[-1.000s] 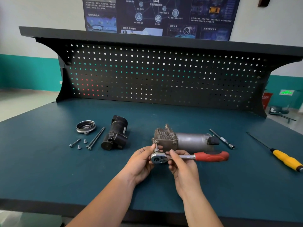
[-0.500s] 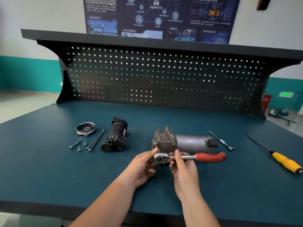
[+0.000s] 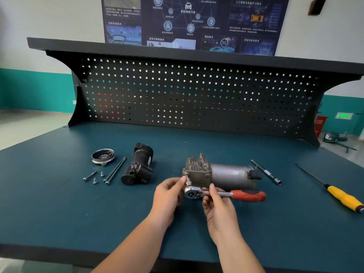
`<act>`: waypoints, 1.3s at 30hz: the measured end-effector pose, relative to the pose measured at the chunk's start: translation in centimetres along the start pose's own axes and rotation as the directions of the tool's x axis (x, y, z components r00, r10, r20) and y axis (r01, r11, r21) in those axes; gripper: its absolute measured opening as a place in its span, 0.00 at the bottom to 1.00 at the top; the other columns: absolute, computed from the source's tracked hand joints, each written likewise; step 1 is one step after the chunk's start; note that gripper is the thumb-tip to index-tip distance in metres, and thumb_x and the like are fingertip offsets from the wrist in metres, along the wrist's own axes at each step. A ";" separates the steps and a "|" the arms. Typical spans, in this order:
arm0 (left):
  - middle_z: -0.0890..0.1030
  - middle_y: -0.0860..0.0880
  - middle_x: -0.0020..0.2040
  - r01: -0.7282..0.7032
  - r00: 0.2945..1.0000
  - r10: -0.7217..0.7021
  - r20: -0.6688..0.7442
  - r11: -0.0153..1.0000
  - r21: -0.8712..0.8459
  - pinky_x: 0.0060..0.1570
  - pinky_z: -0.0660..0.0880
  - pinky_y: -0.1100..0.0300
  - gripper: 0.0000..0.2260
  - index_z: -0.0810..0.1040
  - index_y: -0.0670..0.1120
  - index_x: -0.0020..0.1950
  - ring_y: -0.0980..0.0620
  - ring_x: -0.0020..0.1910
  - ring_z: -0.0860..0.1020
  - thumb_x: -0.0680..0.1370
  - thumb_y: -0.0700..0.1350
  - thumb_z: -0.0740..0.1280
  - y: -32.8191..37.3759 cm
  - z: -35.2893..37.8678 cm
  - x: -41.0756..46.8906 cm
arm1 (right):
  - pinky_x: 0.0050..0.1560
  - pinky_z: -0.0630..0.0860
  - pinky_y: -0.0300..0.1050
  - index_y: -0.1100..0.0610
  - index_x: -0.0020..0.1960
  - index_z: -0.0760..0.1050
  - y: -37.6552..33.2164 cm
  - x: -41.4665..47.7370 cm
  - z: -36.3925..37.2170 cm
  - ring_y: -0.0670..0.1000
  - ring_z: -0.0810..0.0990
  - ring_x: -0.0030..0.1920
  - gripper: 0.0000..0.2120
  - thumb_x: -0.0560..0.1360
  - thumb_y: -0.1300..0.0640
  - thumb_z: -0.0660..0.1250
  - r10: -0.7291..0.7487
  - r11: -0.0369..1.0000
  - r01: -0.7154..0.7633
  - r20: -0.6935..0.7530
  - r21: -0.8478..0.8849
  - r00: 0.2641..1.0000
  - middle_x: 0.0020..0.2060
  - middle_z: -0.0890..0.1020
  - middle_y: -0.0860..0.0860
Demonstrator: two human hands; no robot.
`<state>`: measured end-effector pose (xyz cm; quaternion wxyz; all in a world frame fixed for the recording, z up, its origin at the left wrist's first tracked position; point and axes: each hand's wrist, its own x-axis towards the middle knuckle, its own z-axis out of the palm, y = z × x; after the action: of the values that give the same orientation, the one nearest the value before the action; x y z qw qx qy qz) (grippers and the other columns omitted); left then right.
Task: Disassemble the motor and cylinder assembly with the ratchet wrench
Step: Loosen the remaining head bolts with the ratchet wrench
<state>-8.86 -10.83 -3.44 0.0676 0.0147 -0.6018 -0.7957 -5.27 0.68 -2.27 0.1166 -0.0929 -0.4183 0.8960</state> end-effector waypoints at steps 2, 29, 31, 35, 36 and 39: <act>0.79 0.57 0.41 -0.193 0.973 0.218 -0.080 0.952 0.237 0.39 0.71 0.72 0.08 0.78 0.51 0.49 0.60 0.40 0.76 0.74 0.39 0.70 -0.1 0.0 0.1 | 0.28 0.73 0.31 0.59 0.43 0.73 -0.1 -0.1 0.0 0.40 0.75 0.26 0.05 0.78 0.63 0.62 0.012 1.000 -0.012 0.004 0.022 1.000 0.34 0.78 0.51; 0.80 0.44 0.57 -0.160 0.985 0.151 0.087 0.981 0.110 0.62 0.74 0.50 0.10 0.80 0.46 0.57 0.48 0.57 0.79 0.78 0.39 0.65 0.1 0.3 0.4 | 0.27 0.71 0.31 0.57 0.42 0.70 0.1 -1.0 -0.1 0.41 0.72 0.25 0.06 0.78 0.64 0.62 -0.198 0.978 0.200 0.033 -0.056 0.980 0.37 0.85 0.53; 0.81 0.44 0.57 -0.151 0.985 0.142 0.096 0.984 0.096 0.60 0.75 0.51 0.10 0.80 0.46 0.57 0.48 0.56 0.80 0.78 0.39 0.66 0.2 0.3 0.4 | 0.26 0.71 0.31 0.57 0.43 0.71 0.0 -1.0 -0.2 0.40 0.72 0.25 0.06 0.78 0.63 0.62 -0.138 0.990 0.138 0.013 0.003 0.990 0.36 0.85 0.53; 0.82 0.44 0.54 -0.127 0.988 0.120 0.100 0.990 0.068 0.57 0.77 0.54 0.09 0.80 0.46 0.56 0.48 0.54 0.81 0.77 0.39 0.66 0.2 0.4 0.5 | 0.27 0.71 0.31 0.57 0.43 0.72 0.0 -0.9 -0.5 0.40 0.74 0.26 0.05 0.78 0.63 0.62 -0.078 0.997 0.078 0.029 -0.002 0.997 0.36 0.85 0.53; 0.83 0.44 0.54 -0.126 0.988 0.119 0.100 0.990 0.070 0.57 0.77 0.54 0.09 0.81 0.46 0.56 0.48 0.53 0.81 0.77 0.39 0.66 0.2 0.4 0.5 | 0.28 0.71 0.31 0.57 0.43 0.71 0.1 -1.0 -0.4 0.41 0.75 0.27 0.06 0.78 0.63 0.62 -0.131 0.987 0.134 0.040 -0.086 0.991 0.37 0.86 0.53; 0.83 0.44 0.54 -0.122 0.989 0.115 0.092 0.990 0.075 0.57 0.77 0.55 0.09 0.81 0.46 0.56 0.48 0.53 0.81 0.78 0.39 0.66 0.2 0.5 0.5 | 0.29 0.72 0.32 0.58 0.42 0.70 0.6 -1.4 -0.2 0.41 0.74 0.28 0.07 0.78 0.65 0.62 -0.225 0.954 0.235 0.071 -0.189 0.972 0.38 0.86 0.53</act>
<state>-9.44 -10.49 -3.06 0.0878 -0.0532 -0.6354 -0.7654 -3.95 0.01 -2.76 0.2002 -0.0326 -0.5150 0.8328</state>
